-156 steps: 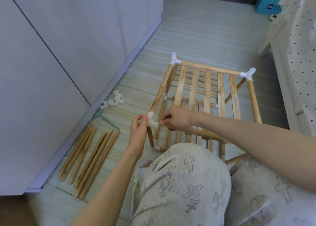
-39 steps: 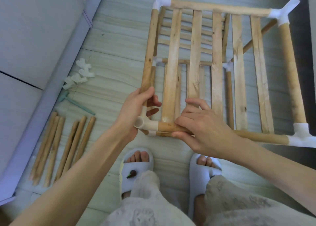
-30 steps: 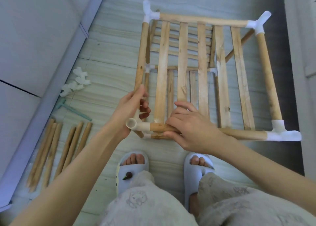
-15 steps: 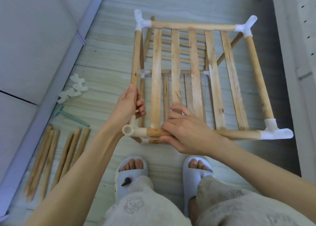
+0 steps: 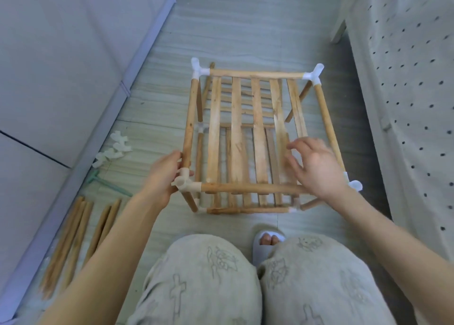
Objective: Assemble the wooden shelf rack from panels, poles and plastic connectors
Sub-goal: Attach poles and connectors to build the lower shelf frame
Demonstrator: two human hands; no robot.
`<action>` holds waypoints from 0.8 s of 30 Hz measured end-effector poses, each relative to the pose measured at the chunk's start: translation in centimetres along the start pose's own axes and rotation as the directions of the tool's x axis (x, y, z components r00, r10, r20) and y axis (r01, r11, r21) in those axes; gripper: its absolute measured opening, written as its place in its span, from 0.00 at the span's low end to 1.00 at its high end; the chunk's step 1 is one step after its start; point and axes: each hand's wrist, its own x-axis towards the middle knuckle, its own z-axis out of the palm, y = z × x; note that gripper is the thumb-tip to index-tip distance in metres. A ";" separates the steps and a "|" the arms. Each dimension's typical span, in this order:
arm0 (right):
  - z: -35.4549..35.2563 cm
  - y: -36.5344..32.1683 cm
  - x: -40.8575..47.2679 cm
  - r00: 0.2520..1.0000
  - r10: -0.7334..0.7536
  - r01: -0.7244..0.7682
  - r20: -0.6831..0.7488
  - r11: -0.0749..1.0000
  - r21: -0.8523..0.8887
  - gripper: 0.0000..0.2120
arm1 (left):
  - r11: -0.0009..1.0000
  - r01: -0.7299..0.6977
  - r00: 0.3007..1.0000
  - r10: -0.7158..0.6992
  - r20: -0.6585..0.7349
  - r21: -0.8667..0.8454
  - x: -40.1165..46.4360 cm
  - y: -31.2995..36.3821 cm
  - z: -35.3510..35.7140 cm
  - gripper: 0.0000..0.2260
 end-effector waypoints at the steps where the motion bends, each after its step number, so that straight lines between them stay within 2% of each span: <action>1: -0.7 1.5 -0.2 0.989 0.145 -0.145 -0.015 0.988 -0.059 0.13 | 1.000 -0.012 0.999 0.013 -0.035 0.029 0.0 0.1 0.5 0.13; 3: -2.0 4.1 -0.6 0.914 0.406 -0.404 0.003 0.909 -0.104 0.18 | 0.990 -0.060 0.993 0.073 -0.096 0.130 0.1 0.0 1.6 0.16; 4: -2.5 5.0 -0.7 0.863 0.502 -0.496 0.058 0.864 -0.087 0.21 | 0.980 -0.091 0.987 0.113 -0.116 0.179 0.1 -0.1 2.0 0.16; 6: -3.0 6.3 -1.0 0.746 0.613 -0.643 0.262 0.764 0.044 0.24 | 0.973 -0.149 0.974 0.175 -0.144 0.176 0.3 -0.6 2.5 0.17; 7: -3.0 6.6 -1.2 0.685 0.616 -0.712 0.389 0.679 0.180 0.23 | 0.977 -0.169 0.971 0.187 -0.150 0.129 0.3 -0.7 2.5 0.17; 9: -2.3 6.6 -1.6 0.587 0.556 -0.806 0.589 0.334 0.488 0.19 | 0.975 -0.211 0.965 0.219 -0.143 0.069 0.4 -0.8 2.3 0.17; 10: -1.9 6.5 -1.7 0.566 0.546 -0.798 0.618 0.172 0.578 0.17 | 0.968 -0.238 0.960 0.246 -0.130 0.074 0.5 -0.8 2.1 0.18; 11: -1.5 6.5 -1.7 0.552 0.568 -0.778 0.610 0.090 0.621 0.16 | 0.958 -0.274 0.952 0.283 -0.116 0.088 0.6 -0.8 2.0 0.18; 14: -0.4 6.8 -1.5 0.517 0.654 -0.762 0.553 0.056 0.645 0.17 | 0.926 -0.343 0.928 0.360 -0.099 0.155 1.0 -0.7 2.1 0.19; 21: -0.1 7.2 -1.3 0.507 0.631 -0.766 0.586 0.019 0.642 0.17 | 0.937 -0.320 0.930 0.338 -0.141 0.139 2.2 -0.3 2.1 0.19; 24: -0.2 6.7 -1.1 0.480 0.663 -0.780 0.575 0.023 0.625 0.17 | 0.935 -0.328 0.928 0.345 -0.141 0.132 2.5 -0.1 2.2 0.19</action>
